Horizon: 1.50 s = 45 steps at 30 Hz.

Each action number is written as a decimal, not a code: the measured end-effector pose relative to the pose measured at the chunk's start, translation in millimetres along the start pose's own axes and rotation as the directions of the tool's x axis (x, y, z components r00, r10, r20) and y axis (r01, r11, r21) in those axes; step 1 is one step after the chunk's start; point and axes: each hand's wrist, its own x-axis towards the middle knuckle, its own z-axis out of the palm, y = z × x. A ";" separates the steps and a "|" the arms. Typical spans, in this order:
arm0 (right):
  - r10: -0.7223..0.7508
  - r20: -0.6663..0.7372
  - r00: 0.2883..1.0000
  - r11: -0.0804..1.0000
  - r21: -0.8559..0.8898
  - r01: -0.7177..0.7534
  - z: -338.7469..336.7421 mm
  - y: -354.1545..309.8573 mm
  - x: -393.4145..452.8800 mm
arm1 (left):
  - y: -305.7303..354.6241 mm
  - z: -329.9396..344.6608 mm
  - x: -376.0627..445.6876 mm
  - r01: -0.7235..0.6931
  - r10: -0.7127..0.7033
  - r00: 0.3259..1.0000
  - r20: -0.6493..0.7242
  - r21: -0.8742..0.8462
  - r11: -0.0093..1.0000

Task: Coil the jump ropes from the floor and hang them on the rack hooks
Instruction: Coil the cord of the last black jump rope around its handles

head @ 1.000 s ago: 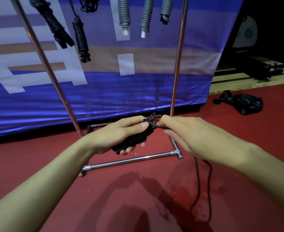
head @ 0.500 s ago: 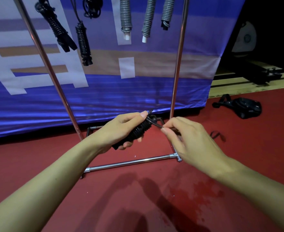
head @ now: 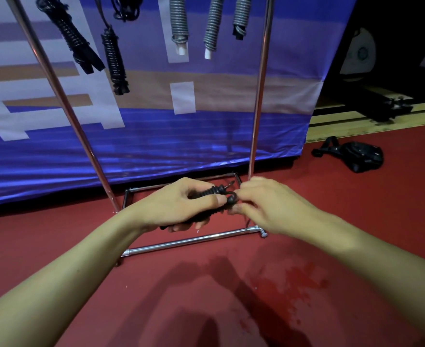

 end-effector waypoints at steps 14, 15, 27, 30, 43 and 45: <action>-0.266 0.210 0.941 0.926 -0.214 0.310 -23.4 -3.9 20.5 | 0.9 4.4 1.8 0.096 -0.132 0.961 0.242 0.155 0.983; -0.288 0.197 0.937 0.907 -0.258 0.333 -23.8 -5.3 21.3 | 1.5 4.5 2.4 0.100 -0.143 0.954 0.262 0.171 0.980; 0.080 0.178 0.981 0.911 0.386 -0.145 -19.5 -16.9 11.6 | -5.9 10.9 6.0 0.141 -0.205 0.962 0.180 0.317 0.938; 0.170 0.094 0.981 0.793 0.578 -0.193 -10.7 -16.5 11.6 | -3.7 8.9 8.0 0.143 -0.196 0.971 0.136 0.326 0.934; 0.416 -0.058 0.908 0.455 0.877 -0.153 -8.9 -39.0 21.1 | -2.3 15.6 12.9 0.147 -0.168 0.985 0.037 0.323 0.935; 0.424 -0.066 0.903 0.439 0.887 -0.141 -14.2 -40.1 23.4 | -5.4 17.4 14.9 0.158 -0.163 0.987 -0.009 0.293 0.943</action>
